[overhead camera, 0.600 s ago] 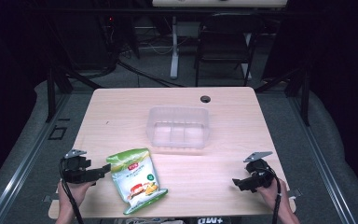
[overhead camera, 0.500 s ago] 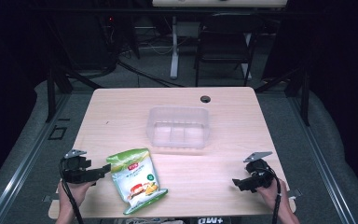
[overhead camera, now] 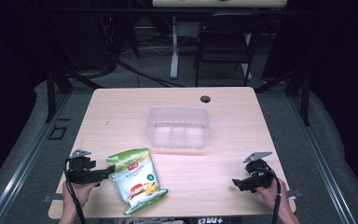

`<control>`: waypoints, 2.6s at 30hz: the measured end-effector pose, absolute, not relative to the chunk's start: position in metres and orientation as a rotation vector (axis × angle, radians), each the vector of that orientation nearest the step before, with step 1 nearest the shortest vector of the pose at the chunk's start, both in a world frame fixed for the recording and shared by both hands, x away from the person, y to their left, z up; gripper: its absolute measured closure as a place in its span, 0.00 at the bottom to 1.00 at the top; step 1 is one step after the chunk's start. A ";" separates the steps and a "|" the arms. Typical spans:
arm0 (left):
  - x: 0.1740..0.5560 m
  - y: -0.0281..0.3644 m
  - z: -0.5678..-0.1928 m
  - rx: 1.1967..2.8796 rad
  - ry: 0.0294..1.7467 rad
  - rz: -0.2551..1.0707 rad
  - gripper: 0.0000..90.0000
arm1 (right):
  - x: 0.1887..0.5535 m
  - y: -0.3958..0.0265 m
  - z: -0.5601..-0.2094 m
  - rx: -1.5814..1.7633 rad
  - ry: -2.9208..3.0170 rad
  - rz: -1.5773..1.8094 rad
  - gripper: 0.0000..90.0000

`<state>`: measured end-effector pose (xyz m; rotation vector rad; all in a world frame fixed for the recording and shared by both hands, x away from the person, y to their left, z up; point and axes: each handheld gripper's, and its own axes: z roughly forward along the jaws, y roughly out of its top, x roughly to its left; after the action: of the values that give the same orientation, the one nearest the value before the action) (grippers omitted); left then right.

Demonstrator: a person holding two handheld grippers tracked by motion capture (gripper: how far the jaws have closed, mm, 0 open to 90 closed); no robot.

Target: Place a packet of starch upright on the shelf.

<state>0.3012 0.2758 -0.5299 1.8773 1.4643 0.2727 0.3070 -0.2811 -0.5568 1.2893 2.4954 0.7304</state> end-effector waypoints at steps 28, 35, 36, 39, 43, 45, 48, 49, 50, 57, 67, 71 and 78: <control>0.319 0.258 -0.546 1.908 1.398 0.139 0.13 | 0.307 -0.279 -0.558 1.292 2.498 0.730 0.12; 0.323 0.255 -0.549 1.929 1.383 0.142 0.16 | 0.307 -0.280 -0.558 1.289 2.505 0.727 0.12; 0.323 0.255 -0.550 1.930 1.384 0.139 0.17 | 0.307 -0.280 -0.558 1.288 2.506 0.728 0.12; 0.326 0.254 -0.552 1.943 1.377 0.125 0.18 | 0.307 -0.279 -0.558 1.290 2.502 0.722 0.12; 0.328 0.252 -0.554 1.941 1.367 0.118 0.24 | 0.307 -0.280 -0.558 1.291 2.502 0.725 0.12; 0.328 0.251 -0.554 1.944 1.364 0.115 0.28 | 0.307 -0.280 -0.558 1.294 2.502 0.732 0.12; 0.329 0.248 -0.555 1.963 1.348 0.123 0.32 | 0.307 -0.280 -0.558 1.295 2.497 0.726 0.12; 0.330 0.247 -0.555 1.975 1.339 0.123 0.35 | 0.307 -0.280 -0.558 1.294 2.503 0.731 0.12; 0.330 0.246 -0.555 1.982 1.336 0.123 0.36 | 0.307 -0.280 -0.558 1.294 2.503 0.731 0.12; 0.331 0.240 -0.558 2.031 1.314 0.147 0.50 | 0.307 -0.280 -0.559 1.293 2.500 0.727 0.12; 0.328 0.232 -0.556 2.094 1.253 0.175 0.68 | 0.308 -0.280 -0.559 1.295 2.504 0.730 0.12; 0.326 0.228 -0.555 2.123 1.225 0.194 0.76 | 0.307 -0.280 -0.559 1.294 2.501 0.727 0.12; 0.323 0.222 -0.554 2.165 1.191 0.227 0.86 | 0.307 -0.280 -0.559 1.292 2.500 0.726 0.12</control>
<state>0.3231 0.2216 -0.5536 2.1652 1.1906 0.2274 0.3074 -0.2796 -0.5589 1.2920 2.5001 0.7263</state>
